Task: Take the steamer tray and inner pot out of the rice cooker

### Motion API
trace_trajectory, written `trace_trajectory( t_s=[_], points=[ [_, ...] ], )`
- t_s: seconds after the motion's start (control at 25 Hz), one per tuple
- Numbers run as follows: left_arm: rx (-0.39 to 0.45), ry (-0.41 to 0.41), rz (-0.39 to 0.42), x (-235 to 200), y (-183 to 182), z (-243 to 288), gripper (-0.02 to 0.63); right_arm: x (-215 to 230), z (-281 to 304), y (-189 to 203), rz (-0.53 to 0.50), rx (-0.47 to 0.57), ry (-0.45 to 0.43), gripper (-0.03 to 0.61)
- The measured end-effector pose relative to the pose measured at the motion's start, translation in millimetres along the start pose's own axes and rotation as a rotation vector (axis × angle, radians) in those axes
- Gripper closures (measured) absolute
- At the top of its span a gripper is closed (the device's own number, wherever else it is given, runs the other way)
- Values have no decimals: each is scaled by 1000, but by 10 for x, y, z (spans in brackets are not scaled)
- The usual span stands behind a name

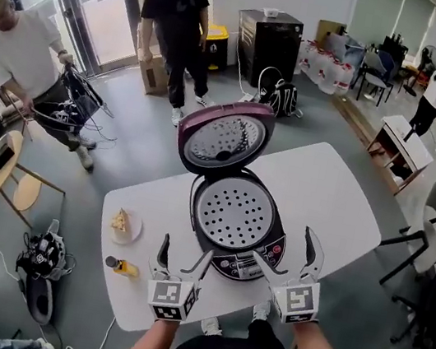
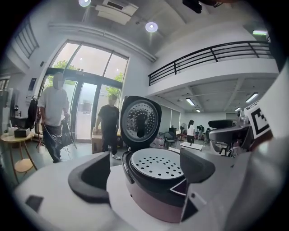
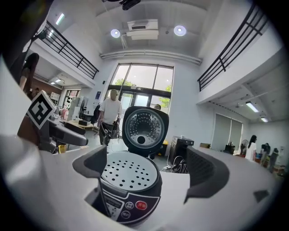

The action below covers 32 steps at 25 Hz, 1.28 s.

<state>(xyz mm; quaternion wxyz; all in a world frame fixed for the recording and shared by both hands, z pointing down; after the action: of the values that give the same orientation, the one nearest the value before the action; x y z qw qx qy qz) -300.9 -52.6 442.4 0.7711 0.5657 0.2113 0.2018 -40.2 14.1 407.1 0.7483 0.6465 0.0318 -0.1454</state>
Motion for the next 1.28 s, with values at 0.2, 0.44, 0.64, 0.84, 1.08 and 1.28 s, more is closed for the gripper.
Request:
trace_trajectory(
  t_s=[0.2,0.44,0.64,0.84,1.08,1.28],
  points=[
    [-31,-74,11,-6,-96,249,143,333,322,13,9,6,-43,51],
    [-138,-136,0,-30,-56,701,140,608,860,107,-49,-32,-153,51],
    [-259,-155,15,-49,-5,1030,132,724,1270,279,-117,-115,-244,51],
    [-369,-195,33,-127,56,1189,132,710,1626,410,-156,-208,-330,51],
    [-436,-202,32,-186,174,1339,132,638,1964,553,-214,-293,-380,51],
    [-490,-211,37,-202,234,1382,133,624,2103,614,-254,-360,-402,51]
  ],
)
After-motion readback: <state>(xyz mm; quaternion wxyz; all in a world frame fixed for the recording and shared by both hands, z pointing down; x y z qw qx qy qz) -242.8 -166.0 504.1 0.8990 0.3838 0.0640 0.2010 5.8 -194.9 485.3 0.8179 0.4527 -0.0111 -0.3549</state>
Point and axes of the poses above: the fingertips, and each gripper's own axes: z forward along the fingers, x to its right, y out of its underside, the point moved 9 cm from there along -z, backward along the fingers, and after that the axes turned 2 degrees about -x, right-handed, at the moved point
